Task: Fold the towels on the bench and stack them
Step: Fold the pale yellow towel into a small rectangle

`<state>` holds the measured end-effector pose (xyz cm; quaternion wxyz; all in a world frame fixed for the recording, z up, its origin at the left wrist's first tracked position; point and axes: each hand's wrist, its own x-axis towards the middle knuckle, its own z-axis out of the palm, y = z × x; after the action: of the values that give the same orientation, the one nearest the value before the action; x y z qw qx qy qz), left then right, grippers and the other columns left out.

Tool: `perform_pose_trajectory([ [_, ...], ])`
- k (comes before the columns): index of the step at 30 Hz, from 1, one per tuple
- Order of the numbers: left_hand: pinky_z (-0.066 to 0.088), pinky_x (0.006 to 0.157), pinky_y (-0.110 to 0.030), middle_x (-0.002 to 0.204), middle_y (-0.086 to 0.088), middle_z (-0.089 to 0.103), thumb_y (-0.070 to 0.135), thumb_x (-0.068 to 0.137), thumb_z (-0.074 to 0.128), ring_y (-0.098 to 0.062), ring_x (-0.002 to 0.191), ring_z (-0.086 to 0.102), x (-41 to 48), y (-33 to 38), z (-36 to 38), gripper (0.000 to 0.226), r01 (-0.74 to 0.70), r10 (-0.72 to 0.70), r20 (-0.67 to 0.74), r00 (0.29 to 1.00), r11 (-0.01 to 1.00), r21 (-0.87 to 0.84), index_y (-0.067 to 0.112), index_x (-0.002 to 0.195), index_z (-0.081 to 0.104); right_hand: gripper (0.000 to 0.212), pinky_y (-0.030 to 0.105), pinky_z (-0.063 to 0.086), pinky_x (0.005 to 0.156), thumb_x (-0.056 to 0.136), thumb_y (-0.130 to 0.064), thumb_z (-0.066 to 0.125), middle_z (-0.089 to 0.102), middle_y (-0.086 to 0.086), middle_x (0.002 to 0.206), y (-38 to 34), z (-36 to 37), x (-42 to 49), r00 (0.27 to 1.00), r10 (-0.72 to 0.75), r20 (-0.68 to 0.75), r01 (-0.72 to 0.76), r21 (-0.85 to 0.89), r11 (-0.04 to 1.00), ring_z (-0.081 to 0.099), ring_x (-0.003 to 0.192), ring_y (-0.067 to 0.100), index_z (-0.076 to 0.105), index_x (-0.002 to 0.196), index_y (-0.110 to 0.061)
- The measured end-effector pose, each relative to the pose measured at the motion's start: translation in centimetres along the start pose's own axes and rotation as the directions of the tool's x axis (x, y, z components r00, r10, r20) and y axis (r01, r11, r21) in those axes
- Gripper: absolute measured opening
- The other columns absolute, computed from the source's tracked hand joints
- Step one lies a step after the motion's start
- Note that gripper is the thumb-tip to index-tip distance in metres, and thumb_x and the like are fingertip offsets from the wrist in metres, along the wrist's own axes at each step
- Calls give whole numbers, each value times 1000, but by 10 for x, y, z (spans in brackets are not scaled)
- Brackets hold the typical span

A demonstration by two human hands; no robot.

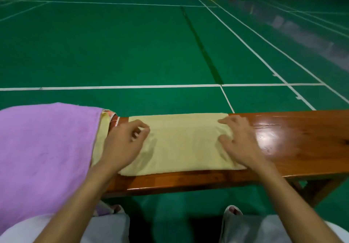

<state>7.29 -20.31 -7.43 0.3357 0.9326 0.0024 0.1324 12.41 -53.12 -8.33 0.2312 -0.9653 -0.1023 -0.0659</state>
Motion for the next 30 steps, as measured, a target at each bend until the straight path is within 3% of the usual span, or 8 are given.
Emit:
perform_pose_trajectory([
  [2,45,111,-46,143,8,59,52,103,43,-16,133,49,2,7,34,49,-103,96,94,991,991,82,30,145,55,84,49,24,122,84,-67,26,31,2,164,-25,23,0,989,-76,126,83,-51,995,26,150,23,41,155,-25],
  [4,18,127,-42,169,6,23,53,106,34,-17,156,17,3,13,66,61,-162,121,238,964,974,161,31,162,26,87,49,6,128,86,-74,8,-2,-5,172,-40,46,0,958,-117,264,152,-117,981,-1,158,17,17,163,-33],
  [7,1,130,-47,172,8,-11,62,101,7,-17,158,-16,1,17,97,70,-233,108,369,923,921,312,34,164,-4,75,53,-9,126,92,-72,-7,-22,-8,169,-46,72,2,928,-132,348,216,-213,953,-21,156,18,-7,161,-43],
  [12,-6,129,-49,168,5,-23,72,93,-8,-20,155,-26,-3,4,103,79,-202,50,333,942,875,440,34,163,-11,73,56,-11,125,90,-68,-14,-27,-6,167,-26,74,0,950,-37,311,130,-284,950,-27,154,21,-19,158,-44],
  [19,-12,127,-43,169,1,-23,77,90,-9,-20,155,-27,-2,-17,83,84,-90,-38,260,965,883,462,34,163,-13,66,54,-7,126,104,-59,7,-16,-1,170,14,53,0,959,212,189,-148,-306,940,-18,157,27,-10,163,-34],
  [22,-12,127,-45,170,-1,-22,79,89,-8,-22,155,-26,-6,-15,83,88,-81,-37,254,966,894,440,33,163,-13,71,51,14,126,105,-58,22,8,8,172,8,44,-2,963,250,100,-218,-256,942,9,156,32,2,165,-25],
  [26,-10,127,-44,169,6,-23,78,92,16,-19,156,-25,-11,2,75,87,-96,24,241,970,952,292,37,162,-14,70,43,50,91,93,-48,66,55,14,133,7,21,8,868,496,-22,-496,16,868,54,117,31,40,145,-7],
  [30,-6,129,-42,171,9,-12,67,103,30,-16,157,-19,-16,16,75,74,-180,108,276,955,950,253,38,164,1,21,25,40,50,91,-28,72,67,4,93,14,11,14,847,514,137,-528,98,843,60,74,15,61,98,-12],
])
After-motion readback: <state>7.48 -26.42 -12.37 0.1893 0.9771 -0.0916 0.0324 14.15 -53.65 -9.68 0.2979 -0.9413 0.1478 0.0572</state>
